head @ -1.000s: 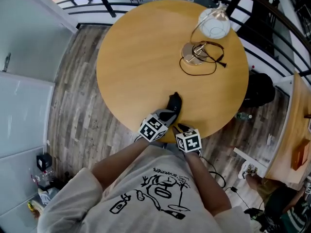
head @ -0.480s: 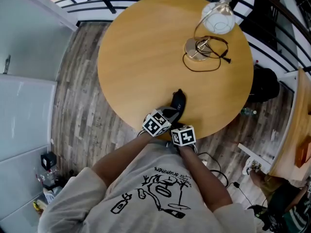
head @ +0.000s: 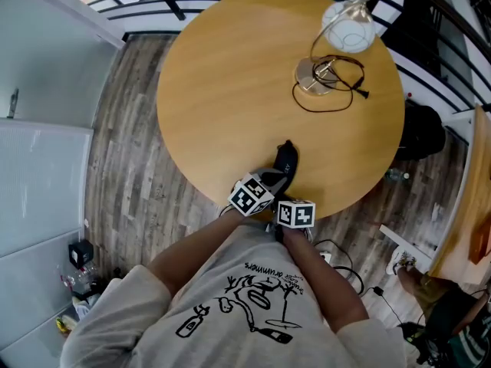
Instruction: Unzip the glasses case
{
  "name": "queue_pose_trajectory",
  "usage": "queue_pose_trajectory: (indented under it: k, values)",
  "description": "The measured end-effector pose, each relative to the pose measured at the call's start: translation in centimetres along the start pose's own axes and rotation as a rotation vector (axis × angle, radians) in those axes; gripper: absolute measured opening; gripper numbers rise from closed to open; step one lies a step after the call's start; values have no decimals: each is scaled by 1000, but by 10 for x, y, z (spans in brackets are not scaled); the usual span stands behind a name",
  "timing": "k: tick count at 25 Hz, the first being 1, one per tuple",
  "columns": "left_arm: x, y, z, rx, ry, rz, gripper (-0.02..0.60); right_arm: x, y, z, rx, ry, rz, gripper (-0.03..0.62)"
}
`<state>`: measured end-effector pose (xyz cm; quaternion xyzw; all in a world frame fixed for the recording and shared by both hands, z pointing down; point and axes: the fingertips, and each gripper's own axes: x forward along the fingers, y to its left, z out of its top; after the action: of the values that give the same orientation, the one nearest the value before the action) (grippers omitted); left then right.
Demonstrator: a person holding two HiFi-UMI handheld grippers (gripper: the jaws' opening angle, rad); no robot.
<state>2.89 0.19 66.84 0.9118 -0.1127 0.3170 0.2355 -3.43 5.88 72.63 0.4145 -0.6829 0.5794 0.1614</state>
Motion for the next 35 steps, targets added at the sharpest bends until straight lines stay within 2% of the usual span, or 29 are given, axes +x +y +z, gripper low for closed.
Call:
queue_pose_trajectory:
  k: [4,9,31,35]
  values:
    - [1,0,-1,13,8,-4,6,1,1,-1,-1,-7,2,26]
    - [1,-1,-2,40,19,-8,6,-1,-1,-4,-59,12,-25,25]
    - [3,-1,-2,57,38,0,7,-25,-29,-2,-203,43,-130,23]
    - [3,0,-3,62,41,2,6,-26,-31,-1,-271,68,-160,23]
